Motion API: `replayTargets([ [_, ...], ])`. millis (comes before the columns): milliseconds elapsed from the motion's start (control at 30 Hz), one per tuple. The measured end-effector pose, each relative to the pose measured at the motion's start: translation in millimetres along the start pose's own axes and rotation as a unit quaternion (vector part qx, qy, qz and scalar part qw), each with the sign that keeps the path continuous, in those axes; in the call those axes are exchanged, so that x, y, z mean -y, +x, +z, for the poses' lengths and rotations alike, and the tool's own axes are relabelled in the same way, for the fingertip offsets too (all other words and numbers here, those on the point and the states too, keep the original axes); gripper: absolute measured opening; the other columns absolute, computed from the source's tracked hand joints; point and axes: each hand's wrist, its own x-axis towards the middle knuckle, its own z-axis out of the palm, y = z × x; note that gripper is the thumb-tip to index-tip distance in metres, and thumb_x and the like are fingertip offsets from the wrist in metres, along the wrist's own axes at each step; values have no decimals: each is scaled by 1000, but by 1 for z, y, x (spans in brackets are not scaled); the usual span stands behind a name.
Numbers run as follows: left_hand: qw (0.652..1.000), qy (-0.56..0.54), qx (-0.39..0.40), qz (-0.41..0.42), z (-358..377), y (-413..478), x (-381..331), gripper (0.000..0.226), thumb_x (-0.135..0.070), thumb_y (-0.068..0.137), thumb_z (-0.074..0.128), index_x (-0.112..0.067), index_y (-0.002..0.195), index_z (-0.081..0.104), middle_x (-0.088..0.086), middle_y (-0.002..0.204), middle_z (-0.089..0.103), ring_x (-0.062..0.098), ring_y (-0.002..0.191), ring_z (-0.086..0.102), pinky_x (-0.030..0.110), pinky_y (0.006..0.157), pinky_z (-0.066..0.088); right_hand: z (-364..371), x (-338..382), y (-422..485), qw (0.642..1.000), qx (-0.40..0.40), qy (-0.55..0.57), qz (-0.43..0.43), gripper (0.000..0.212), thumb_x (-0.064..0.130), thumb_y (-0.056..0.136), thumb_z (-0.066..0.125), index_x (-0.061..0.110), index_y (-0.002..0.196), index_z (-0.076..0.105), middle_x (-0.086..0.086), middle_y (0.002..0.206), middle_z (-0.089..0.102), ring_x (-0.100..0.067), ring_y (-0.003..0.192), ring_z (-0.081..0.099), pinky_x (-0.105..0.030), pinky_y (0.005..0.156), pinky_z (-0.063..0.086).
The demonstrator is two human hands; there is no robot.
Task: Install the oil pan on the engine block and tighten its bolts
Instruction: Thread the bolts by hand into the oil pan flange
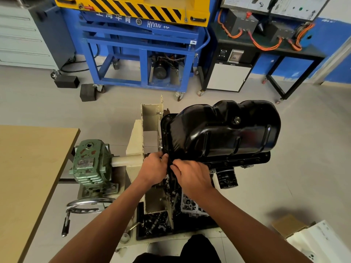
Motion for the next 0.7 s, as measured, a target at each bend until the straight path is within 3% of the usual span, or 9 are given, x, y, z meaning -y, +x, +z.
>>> replayTargets([
  [100, 1000, -5, 3, 1, -1, -1, -2, 39, -29, 107, 44, -19, 71, 55, -3, 61, 58, 11, 54, 54, 16, 44, 33, 1, 2, -2, 1000, -19, 22, 3, 22, 39, 99, 56, 21, 96, 69, 5, 78, 70, -23, 71, 68, -34, 60, 52],
  [233, 1000, -9, 12, -3, -2, 0, 0, 39, -29, 106, 45, -19, 70, 55, -3, 60, 57, 11, 54, 52, 19, 46, 33, -5, -6, -4, 996, 14, 78, -35, 22, 32, 100, 54, 23, 113, 70, 5, 90, 73, -21, 81, 69, -38, 66, 55],
  [367, 999, -26, 18, -10, -4, 2, 5, 39, -29, 106, 47, -17, 70, 59, -4, 55, 57, 8, 47, 52, 20, 44, 39, -2, -3, -1, 999, 27, 24, -12, 24, 35, 103, 45, 24, 105, 67, 5, 87, 71, -21, 80, 68, -37, 68, 53],
  [500, 996, -82, -13, -40, -9, -6, 5, 38, -30, 105, 47, -15, 76, 66, -3, 55, 63, 11, 51, 58, 27, 49, 45, 2, 7, 0, 999, -17, 30, 35, 31, 43, 102, 47, 22, 95, 68, 4, 78, 69, -21, 73, 67, -31, 60, 42],
  [567, 984, -158, -56, -67, -16, -11, 3, 36, -28, 106, 45, -11, 85, 69, 4, 66, 65, 20, 60, 59, 32, 56, 47, -5, 7, -2, 992, -26, 114, 56, 28, 43, 99, 55, 21, 104, 73, 7, 76, 70, -14, 71, 66, -30, 62, 48],
  [600, 970, -224, -53, -78, -22, -15, 1, 34, -28, 106, 44, -11, 89, 69, 3, 65, 60, 19, 57, 54, 31, 52, 43, -10, 7, -3, 980, -29, 185, 70, 24, 37, 98, 60, 20, 108, 74, 10, 73, 69, -9, 67, 64, -30, 63, 51],
  [700, 893, -435, 77, -90, -40, -24, -22, 33, -28, 107, 42, -9, 105, 68, -2, 61, 36, 10, 47, 29, 21, 37, 24, -35, 9, 5, 913, -70, 388, 105, 14, 17, 94, 67, 19, 102, 78, 10, 62, 64, -2, 54, 56, -25, 56, 50],
])
